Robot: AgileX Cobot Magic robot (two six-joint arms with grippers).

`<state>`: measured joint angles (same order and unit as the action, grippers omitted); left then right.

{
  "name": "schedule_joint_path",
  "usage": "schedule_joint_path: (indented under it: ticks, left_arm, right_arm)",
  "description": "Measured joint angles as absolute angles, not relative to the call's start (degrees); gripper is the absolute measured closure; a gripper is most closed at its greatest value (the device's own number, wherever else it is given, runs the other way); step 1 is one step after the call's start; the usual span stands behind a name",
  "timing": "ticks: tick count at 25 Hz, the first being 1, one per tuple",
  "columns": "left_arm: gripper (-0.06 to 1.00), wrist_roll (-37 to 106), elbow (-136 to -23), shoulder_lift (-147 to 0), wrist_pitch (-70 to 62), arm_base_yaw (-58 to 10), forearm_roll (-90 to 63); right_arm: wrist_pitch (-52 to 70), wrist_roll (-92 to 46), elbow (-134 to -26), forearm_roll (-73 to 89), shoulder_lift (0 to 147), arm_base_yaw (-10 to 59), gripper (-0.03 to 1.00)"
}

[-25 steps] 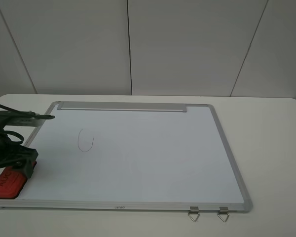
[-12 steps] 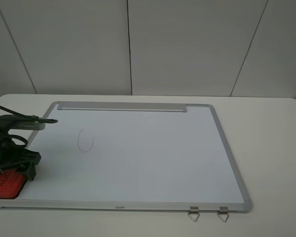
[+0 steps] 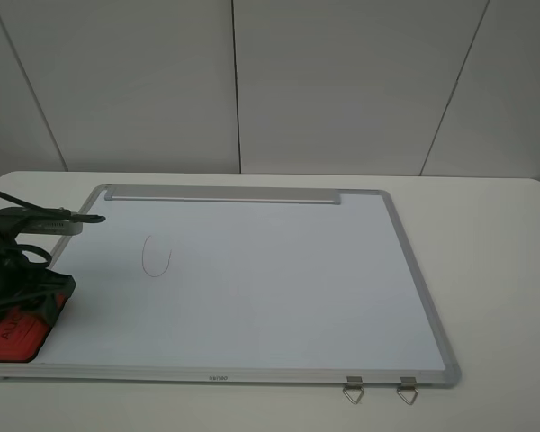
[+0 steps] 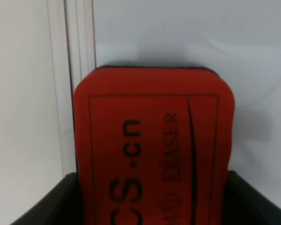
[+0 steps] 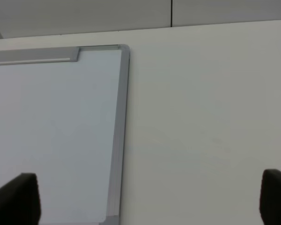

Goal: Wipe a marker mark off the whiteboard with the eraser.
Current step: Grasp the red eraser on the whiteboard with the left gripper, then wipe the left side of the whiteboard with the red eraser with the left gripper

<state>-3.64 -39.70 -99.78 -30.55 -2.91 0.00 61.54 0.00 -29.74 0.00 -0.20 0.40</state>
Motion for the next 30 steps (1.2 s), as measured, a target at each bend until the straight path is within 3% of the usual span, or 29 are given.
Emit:
schedule_joint_path:
  ticks: [13, 24, 30]
  left_arm:
    - [0.40, -3.7, -40.3, -99.8, -31.5, -2.9, -0.3]
    - [0.40, -4.2, -51.2, -99.8, -46.6, -3.0, 0.0]
    - [0.40, -4.9, -58.6, -100.3, -51.7, -6.3, 3.1]
  right_arm:
    - [61.5, 0.0, -29.7, 0.0, -0.2, 0.4, 0.14]
    - [61.5, 0.0, -29.7, 0.0, -0.2, 0.4, 0.14]
    - [61.5, 0.0, -29.7, 0.0, -0.2, 0.4, 0.14]
